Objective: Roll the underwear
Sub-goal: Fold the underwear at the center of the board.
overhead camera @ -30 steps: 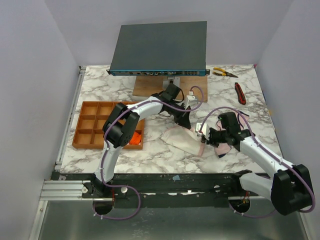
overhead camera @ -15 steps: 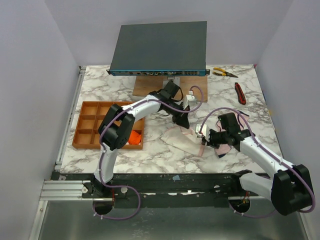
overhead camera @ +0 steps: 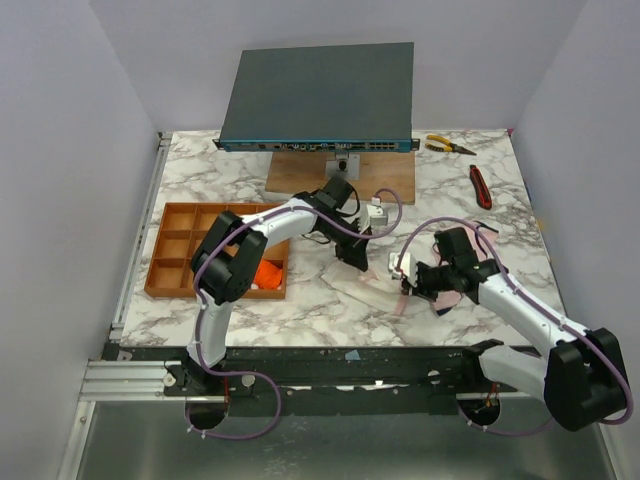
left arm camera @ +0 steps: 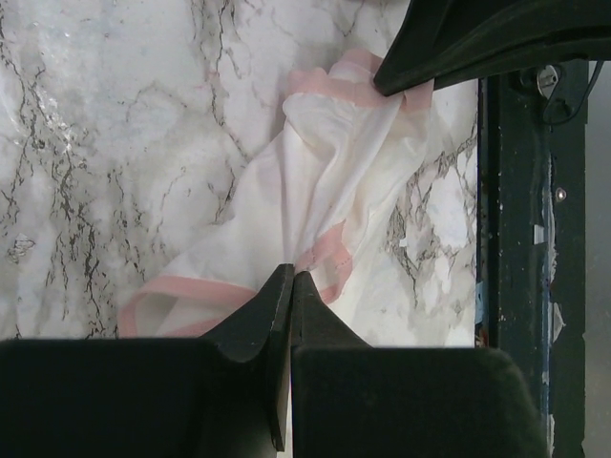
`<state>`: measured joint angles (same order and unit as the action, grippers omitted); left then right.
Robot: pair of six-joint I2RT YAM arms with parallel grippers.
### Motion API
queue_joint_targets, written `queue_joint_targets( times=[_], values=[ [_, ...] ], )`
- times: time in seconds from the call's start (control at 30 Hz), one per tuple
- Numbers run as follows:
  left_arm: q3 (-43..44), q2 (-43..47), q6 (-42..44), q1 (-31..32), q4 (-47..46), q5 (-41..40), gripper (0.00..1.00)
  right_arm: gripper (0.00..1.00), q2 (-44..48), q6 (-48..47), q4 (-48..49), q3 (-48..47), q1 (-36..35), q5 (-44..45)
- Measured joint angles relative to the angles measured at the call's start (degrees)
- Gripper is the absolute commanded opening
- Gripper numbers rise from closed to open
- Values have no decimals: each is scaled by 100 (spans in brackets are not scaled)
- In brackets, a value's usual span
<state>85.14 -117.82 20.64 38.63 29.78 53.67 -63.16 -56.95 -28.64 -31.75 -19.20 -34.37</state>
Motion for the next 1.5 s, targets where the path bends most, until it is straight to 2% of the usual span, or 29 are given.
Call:
queue_joint_targets(
  times=[0.5,0.67,1.0,1.5],
  values=[
    [-85,168,79,39,26,-210,0,2,98,337,-107,-111,-553,111],
    [-85,245,286,39,321,-221,0,2,133,417,-116,-216,-664,177],
    [-420,538,656,39,658,-278,0,4,420,807,-11,-79,-1843,765],
    [-835,627,726,50,623,-573,0,6,363,846,92,48,-2120,1270]
  ],
)
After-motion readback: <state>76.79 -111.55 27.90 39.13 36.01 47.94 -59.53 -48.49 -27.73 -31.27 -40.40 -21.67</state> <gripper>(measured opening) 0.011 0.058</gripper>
